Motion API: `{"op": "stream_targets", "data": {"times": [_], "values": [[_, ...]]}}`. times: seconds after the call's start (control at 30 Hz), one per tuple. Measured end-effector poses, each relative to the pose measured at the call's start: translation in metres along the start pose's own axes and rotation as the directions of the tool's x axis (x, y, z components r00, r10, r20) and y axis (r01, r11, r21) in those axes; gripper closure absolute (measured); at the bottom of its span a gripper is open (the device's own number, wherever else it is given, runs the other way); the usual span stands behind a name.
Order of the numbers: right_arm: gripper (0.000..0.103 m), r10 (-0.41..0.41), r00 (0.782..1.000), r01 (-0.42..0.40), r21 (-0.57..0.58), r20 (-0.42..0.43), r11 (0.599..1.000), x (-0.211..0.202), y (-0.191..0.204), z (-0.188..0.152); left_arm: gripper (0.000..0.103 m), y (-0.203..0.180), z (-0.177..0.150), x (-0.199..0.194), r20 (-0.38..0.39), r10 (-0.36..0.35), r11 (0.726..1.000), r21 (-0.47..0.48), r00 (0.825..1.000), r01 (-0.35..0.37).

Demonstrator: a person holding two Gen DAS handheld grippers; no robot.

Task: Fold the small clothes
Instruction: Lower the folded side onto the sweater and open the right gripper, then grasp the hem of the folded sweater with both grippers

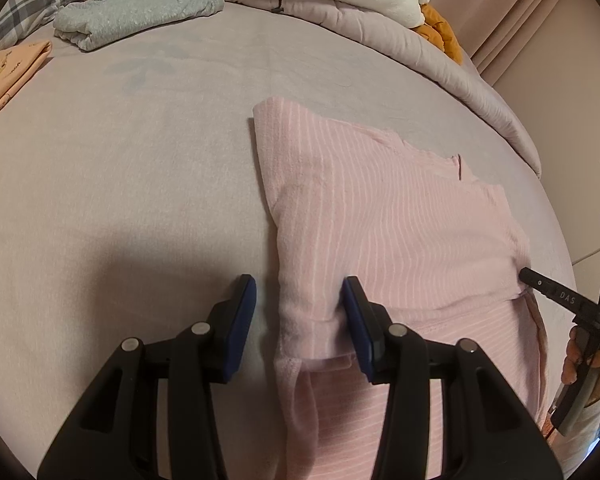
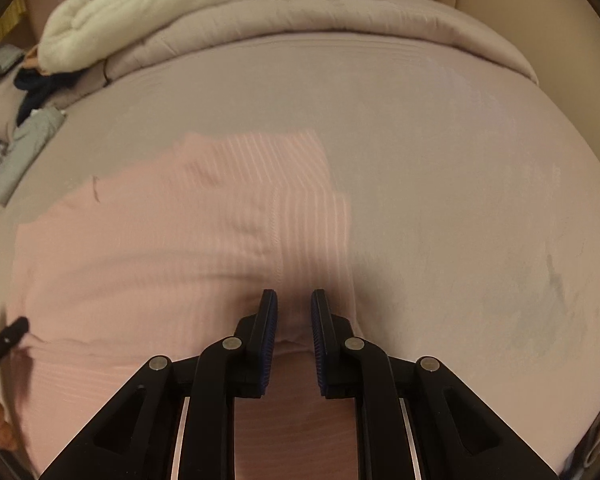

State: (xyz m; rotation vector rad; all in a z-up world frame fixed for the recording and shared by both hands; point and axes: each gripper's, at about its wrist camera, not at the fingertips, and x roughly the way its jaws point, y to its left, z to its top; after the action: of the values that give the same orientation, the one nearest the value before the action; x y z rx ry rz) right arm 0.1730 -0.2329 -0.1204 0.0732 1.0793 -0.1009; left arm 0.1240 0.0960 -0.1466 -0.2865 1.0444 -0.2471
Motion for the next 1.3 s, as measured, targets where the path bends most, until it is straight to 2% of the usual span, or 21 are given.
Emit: {"op": "stream_targets", "data": {"times": [0.33, 0.47, 0.57, 0.6, 0.63, 0.67, 0.7, 0.73, 0.8, 0.83, 0.93, 1.07, 1.13, 1.23, 1.3], "values": [[0.09, 0.011, 1.0, -0.012, 0.029, 0.021, 1.0, 0.011, -0.012, -0.001, 0.055, -0.001, -0.003, -0.001, 0.008, -0.001, 1.0, 0.006, 1.0, 0.001], [0.09, -0.012, 0.999, 0.011, 0.012, 0.034, 1.0, 0.01, -0.009, -0.005, 0.054, 0.0, -0.007, -0.007, 0.009, -0.004, 1.0, -0.004, 1.0, 0.004], [0.089, -0.007, 0.999, 0.007, 0.02, 0.038, 1.0, 0.003, -0.01, -0.007, 0.047, 0.005, -0.014, -0.019, 0.01, -0.007, 1.0, -0.011, 1.0, 0.007], [0.08, -0.002, 0.999, 0.001, 0.014, 0.037, 1.0, -0.006, -0.009, -0.004, 0.041, 0.007, -0.017, -0.026, 0.015, 0.005, 1.0, -0.021, 1.0, -0.004], [0.067, 0.005, 0.999, -0.006, 0.006, 0.047, 1.0, -0.015, -0.01, -0.006, 0.038, 0.009, -0.02, -0.034, 0.021, 0.021, 0.999, -0.031, 1.0, -0.021], [0.06, 0.02, 0.997, -0.02, -0.002, 0.077, 1.0, -0.028, -0.015, -0.009, 0.037, 0.011, -0.024, -0.045, 0.032, 0.038, 0.999, -0.036, 0.999, -0.037], [0.048, 0.036, 0.994, -0.035, -0.007, 0.105, 0.999, -0.041, -0.021, -0.01, 0.034, 0.011, -0.029, -0.059, 0.053, 0.047, 0.998, -0.039, 0.997, -0.045], [0.039, 0.058, 0.989, -0.057, -0.011, 0.134, 0.998, -0.054, -0.027, -0.014, 0.026, 0.011, -0.034, -0.073, 0.079, 0.043, 0.998, -0.044, 0.996, -0.04], [0.028, 0.116, 0.979, -0.115, -0.019, 0.168, 0.993, -0.08, -0.041, -0.025, 0.014, 0.011, -0.047, -0.096, 0.117, 0.015, 0.999, -0.054, 0.993, -0.009], [0.024, 0.157, 0.97, -0.156, -0.02, 0.185, 0.988, -0.095, -0.05, -0.033, 0.012, 0.01, -0.053, -0.105, 0.125, -0.002, 0.999, -0.053, 0.992, 0.009], [0.018, 0.234, 0.949, -0.236, -0.019, 0.209, 0.972, -0.111, -0.07, -0.044, 0.012, 0.005, -0.08, -0.127, 0.123, -0.051, 0.997, -0.043, 0.991, 0.057], [0.018, 0.323, 0.923, -0.33, 0.002, 0.21, 0.944, -0.117, -0.089, -0.079, 0.012, -0.001, -0.111, -0.134, 0.081, -0.106, 0.992, -0.054, 0.991, 0.11], [0.018, 0.333, 0.923, -0.341, 0.009, 0.191, 0.94, -0.113, -0.09, -0.094, 0.013, -0.004, -0.127, -0.134, 0.06, -0.119, 0.991, -0.049, 0.991, 0.122], [0.018, 0.291, 0.942, -0.295, 0.0, 0.17, 0.955, -0.107, -0.097, -0.119, 0.013, -0.009, -0.146, -0.128, 0.034, -0.12, 0.992, -0.027, 0.992, 0.121], [0.018, 0.302, 0.942, -0.306, 0.003, 0.143, 0.952, -0.101, -0.102, -0.126, 0.014, -0.011, -0.154, -0.123, 0.013, -0.12, 0.992, -0.029, 0.993, 0.12]]}}
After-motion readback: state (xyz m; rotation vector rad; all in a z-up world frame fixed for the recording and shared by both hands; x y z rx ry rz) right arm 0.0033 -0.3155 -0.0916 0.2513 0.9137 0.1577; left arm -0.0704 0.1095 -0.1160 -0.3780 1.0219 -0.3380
